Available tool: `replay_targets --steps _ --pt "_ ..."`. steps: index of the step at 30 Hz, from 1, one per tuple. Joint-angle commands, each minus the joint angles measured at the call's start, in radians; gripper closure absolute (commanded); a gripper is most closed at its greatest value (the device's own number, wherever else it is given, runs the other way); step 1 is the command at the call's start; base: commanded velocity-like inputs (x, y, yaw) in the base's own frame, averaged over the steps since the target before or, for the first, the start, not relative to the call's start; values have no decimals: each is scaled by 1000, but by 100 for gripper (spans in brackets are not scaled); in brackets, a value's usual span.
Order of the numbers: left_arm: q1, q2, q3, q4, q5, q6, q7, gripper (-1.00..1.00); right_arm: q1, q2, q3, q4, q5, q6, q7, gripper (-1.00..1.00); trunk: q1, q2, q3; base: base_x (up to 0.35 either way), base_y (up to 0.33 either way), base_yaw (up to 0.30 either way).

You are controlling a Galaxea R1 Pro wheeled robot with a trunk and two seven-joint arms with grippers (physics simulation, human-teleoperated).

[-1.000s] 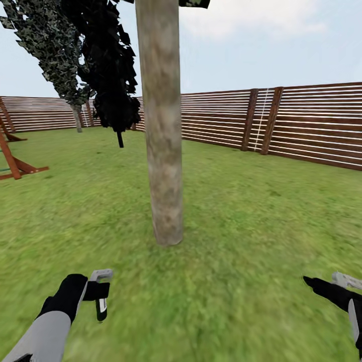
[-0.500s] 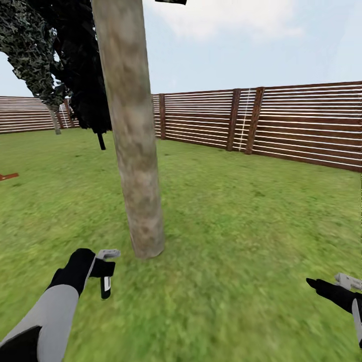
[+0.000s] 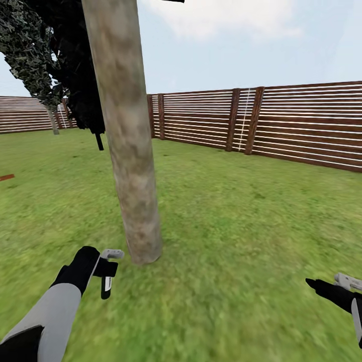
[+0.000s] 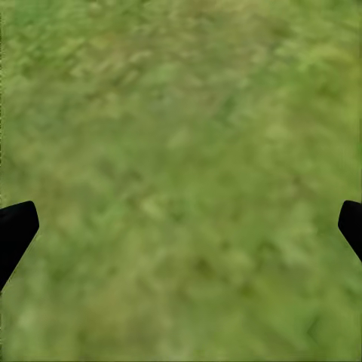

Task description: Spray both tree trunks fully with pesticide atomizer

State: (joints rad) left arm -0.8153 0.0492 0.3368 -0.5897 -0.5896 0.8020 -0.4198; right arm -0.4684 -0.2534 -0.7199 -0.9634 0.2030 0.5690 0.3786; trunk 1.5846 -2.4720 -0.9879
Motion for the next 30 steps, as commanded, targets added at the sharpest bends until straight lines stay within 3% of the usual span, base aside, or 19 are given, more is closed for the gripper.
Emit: replay_targets --steps 1,14,18,22,30 --pt "-1 -1 4 -1 -10 2 -9 100 -1 1 -3 -1 10 3 9 -100 0 0 -1 296 0 0" --pt "0 -2 10 0 -9 2 -8 100 -1 2 -3 -1 12 3 9 -100 0 0 -1 40 0 58" --pt "-1 2 31 -3 -9 10 -7 100 -1 2 -3 -1 12 3 8 -100 0 0 -1 0 0 25" --pt "-50 1 33 -20 -9 89 -8 100 -1 1 -3 0 12 3 8 -100 0 0 -1 0 0 1" --pt "-143 8 33 -24 -12 101 -13 100 -1 1 -3 0 12 3 8 -100 0 0 -1 0 0 0"
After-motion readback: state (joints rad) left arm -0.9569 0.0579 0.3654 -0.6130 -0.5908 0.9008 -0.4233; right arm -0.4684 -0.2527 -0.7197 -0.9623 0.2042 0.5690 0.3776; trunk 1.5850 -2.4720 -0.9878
